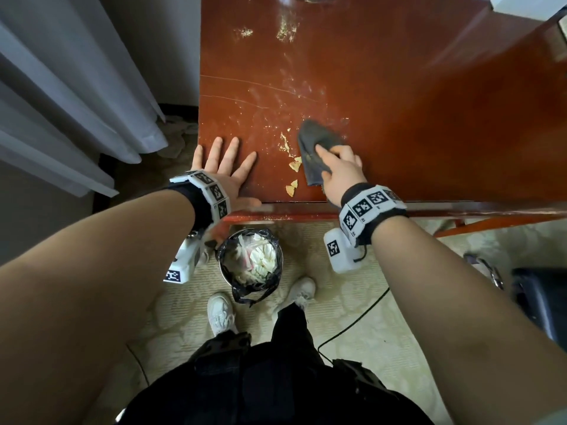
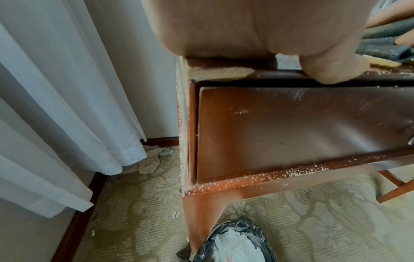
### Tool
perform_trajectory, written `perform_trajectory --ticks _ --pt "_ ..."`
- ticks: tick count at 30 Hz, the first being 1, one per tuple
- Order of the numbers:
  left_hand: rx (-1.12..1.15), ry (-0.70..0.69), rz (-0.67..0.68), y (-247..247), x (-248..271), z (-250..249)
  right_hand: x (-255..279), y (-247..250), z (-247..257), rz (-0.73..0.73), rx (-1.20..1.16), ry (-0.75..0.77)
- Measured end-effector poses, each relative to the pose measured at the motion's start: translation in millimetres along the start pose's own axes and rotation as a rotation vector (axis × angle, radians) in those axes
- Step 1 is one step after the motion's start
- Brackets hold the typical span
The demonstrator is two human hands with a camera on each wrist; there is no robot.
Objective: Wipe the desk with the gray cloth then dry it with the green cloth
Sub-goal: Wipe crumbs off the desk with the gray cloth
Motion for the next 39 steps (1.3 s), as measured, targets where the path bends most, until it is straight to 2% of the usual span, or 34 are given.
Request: perform_trajectory --ticks 4,14,21,28,33,39 --pt "0.004 -0.002 0.0 0.1 1.6 -0.5 14.1 -8.6 -1.5 0.021 0.015 0.078" --pt "-0.071 -0.008 -0.017 -2.3 1.1 -0.3 51.8 -27.3 12.8 0.056 0.052 0.164" --pt "-0.087 -0.001 0.005 -4.6 -2.2 0.9 69.2 -31.8 9.9 0.019 0.07 0.217" --pt "-0.12 0.019 0.008 -6.3 -5.7 0.8 63.4 -10.2 11.2 -0.105 -0.011 0.211" --pt "-0.125 0.025 -0.006 -7.5 -7.1 0.6 56.1 -23.8 24.1 0.069 0.239 0.322" --pt "-0.132 0.023 0.002 -6.5 -5.3 0.3 69.3 -19.3 13.8 0.09 0.265 0.333"
Point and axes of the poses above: each hand's wrist, its own x-axis away from the middle knuckle, its own y-axis out of the back of the hand, z = x × y, the point moved 4 cm from there along -x, towards the middle knuckle, and after that the axes turned 1 degree about -x, right-handed, at the moved point
